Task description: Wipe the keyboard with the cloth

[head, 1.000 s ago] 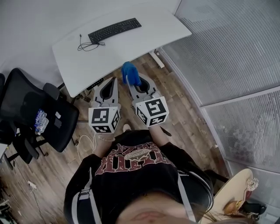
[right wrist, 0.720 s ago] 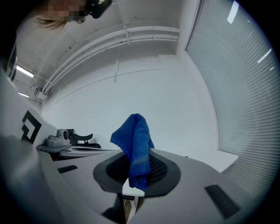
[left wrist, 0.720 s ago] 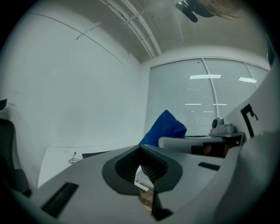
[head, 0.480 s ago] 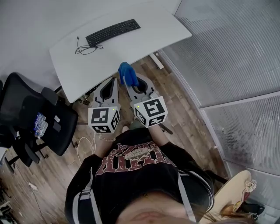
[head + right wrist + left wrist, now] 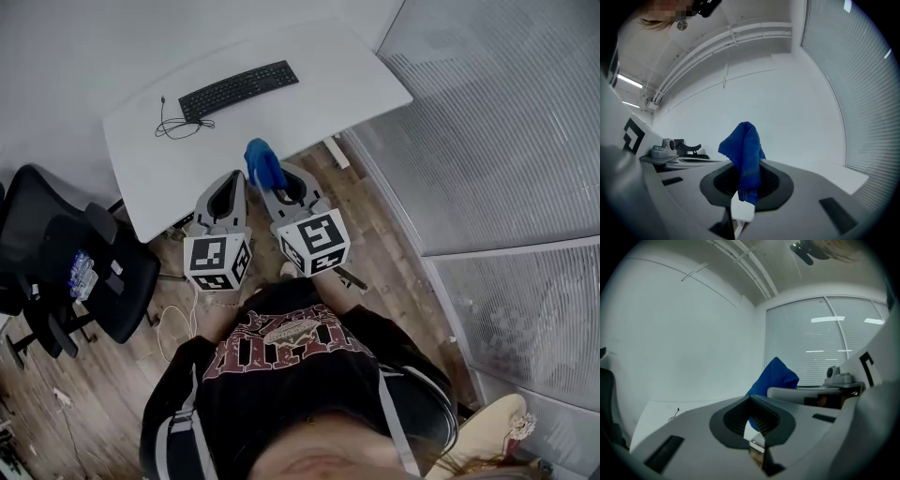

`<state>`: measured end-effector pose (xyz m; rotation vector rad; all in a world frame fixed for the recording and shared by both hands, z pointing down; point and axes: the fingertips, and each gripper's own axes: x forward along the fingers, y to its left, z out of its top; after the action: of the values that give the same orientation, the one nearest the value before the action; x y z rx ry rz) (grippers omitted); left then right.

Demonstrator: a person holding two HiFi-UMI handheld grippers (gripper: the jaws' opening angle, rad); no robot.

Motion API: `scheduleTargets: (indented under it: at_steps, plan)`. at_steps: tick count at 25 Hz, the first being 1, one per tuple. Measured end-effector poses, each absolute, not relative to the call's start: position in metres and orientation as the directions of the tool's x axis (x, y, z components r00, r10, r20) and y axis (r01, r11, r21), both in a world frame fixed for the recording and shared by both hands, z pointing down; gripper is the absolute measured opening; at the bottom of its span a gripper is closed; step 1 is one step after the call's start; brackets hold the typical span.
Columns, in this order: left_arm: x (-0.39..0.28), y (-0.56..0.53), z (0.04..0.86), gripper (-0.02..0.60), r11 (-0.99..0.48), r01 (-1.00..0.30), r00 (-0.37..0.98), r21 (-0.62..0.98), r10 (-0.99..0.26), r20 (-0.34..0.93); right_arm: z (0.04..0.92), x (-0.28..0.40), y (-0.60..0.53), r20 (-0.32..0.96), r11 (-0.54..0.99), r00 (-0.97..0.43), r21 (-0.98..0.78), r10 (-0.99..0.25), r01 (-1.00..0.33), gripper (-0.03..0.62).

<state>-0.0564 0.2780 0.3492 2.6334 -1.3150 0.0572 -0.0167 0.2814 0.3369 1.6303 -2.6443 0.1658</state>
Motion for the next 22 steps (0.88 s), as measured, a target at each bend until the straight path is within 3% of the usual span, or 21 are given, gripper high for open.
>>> scheduleTargets:
  at_steps: [22]
  plan:
    - [-0.008, 0.212, 0.364, 0.032, -0.527, -0.834, 0.548, 0.163, -0.825, 0.141, 0.353, 0.026, 0.217, 0.096, 0.511, -0.516, -0.076, -0.851, -0.856, 0.064]
